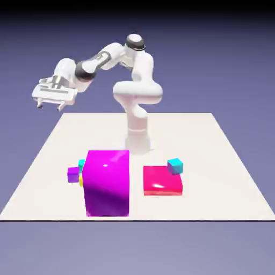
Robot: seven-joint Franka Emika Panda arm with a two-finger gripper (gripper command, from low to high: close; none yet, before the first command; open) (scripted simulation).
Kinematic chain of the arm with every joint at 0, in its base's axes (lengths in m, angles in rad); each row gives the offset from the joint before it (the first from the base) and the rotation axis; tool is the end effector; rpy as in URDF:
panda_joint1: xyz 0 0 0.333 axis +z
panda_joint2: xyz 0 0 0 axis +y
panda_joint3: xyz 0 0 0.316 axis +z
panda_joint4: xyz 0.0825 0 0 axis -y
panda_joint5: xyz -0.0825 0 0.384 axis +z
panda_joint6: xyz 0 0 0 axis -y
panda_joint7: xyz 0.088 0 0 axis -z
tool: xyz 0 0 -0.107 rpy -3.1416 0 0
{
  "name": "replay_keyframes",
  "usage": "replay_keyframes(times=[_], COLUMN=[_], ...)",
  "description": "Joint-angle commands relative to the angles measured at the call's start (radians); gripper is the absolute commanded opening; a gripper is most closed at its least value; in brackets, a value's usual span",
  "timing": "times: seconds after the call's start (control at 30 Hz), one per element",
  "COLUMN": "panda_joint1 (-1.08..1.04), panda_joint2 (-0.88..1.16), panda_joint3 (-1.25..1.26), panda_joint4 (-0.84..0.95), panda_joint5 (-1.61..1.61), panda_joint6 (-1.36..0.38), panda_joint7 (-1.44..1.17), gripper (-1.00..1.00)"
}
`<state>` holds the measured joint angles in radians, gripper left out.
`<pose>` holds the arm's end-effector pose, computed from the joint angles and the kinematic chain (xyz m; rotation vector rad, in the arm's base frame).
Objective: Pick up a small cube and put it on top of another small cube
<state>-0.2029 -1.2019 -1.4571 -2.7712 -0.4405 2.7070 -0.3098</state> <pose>0.0601 -0.3923 0.3412 -2.2586 1.1469 -1.3632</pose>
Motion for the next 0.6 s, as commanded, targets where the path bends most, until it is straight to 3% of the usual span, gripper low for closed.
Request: replay_keyframes(times=[0.0,0.57], panda_joint1=[-0.005,-0.096], panda_joint2=[-0.016,-0.283], panda_joint3=[-0.036,-0.652], panda_joint4=[0.001,0.017], panda_joint5=[-0.011,-0.197], panda_joint6=[-0.008,-0.148], panda_joint7=[-0.026,-0.47], gripper=[0.0,0.0])
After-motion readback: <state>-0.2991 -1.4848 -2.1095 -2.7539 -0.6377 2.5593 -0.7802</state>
